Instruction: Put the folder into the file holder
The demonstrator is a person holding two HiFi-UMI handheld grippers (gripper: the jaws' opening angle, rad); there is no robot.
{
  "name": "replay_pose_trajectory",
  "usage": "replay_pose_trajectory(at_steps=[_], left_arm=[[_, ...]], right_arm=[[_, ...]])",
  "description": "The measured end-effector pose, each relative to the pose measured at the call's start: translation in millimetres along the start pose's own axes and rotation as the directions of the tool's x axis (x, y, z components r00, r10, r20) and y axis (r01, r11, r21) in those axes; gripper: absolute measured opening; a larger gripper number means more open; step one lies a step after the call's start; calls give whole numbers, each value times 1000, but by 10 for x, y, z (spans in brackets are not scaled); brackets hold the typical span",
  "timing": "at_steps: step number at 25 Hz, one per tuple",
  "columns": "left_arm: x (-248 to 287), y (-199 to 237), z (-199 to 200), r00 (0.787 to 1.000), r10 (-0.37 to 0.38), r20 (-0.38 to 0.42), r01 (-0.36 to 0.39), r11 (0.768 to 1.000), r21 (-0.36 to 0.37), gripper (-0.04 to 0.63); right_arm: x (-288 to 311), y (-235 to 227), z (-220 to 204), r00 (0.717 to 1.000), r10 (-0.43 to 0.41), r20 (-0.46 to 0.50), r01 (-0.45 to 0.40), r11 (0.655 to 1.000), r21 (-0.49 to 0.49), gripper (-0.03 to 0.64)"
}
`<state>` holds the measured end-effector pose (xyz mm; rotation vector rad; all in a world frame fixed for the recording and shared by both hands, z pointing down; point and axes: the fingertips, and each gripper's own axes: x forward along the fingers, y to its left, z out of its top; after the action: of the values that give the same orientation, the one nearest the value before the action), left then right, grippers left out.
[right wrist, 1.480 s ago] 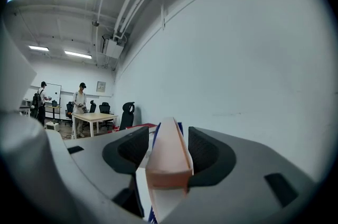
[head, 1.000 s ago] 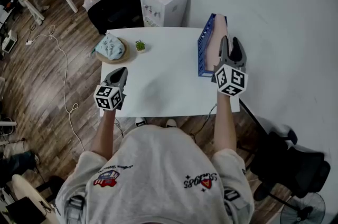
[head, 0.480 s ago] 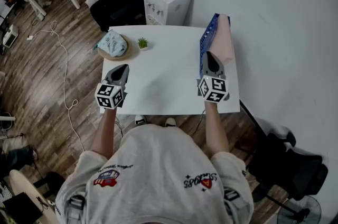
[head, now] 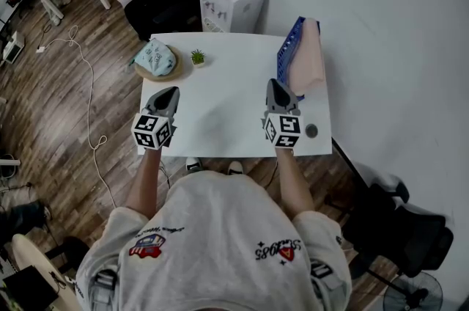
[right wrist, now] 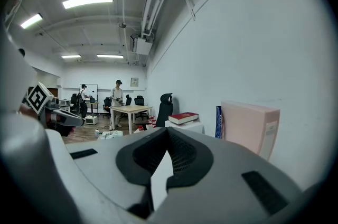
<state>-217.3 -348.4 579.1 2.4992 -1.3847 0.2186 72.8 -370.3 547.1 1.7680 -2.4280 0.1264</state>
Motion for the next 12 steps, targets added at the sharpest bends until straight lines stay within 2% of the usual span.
replay_pose_trajectory(at_steps=[12], left_arm=[[96, -63, 26, 1000, -26, -6, 26, 999, 22, 8]], right_arm=[[15, 42, 91, 1000, 3, -8, -4, 997, -76, 2]])
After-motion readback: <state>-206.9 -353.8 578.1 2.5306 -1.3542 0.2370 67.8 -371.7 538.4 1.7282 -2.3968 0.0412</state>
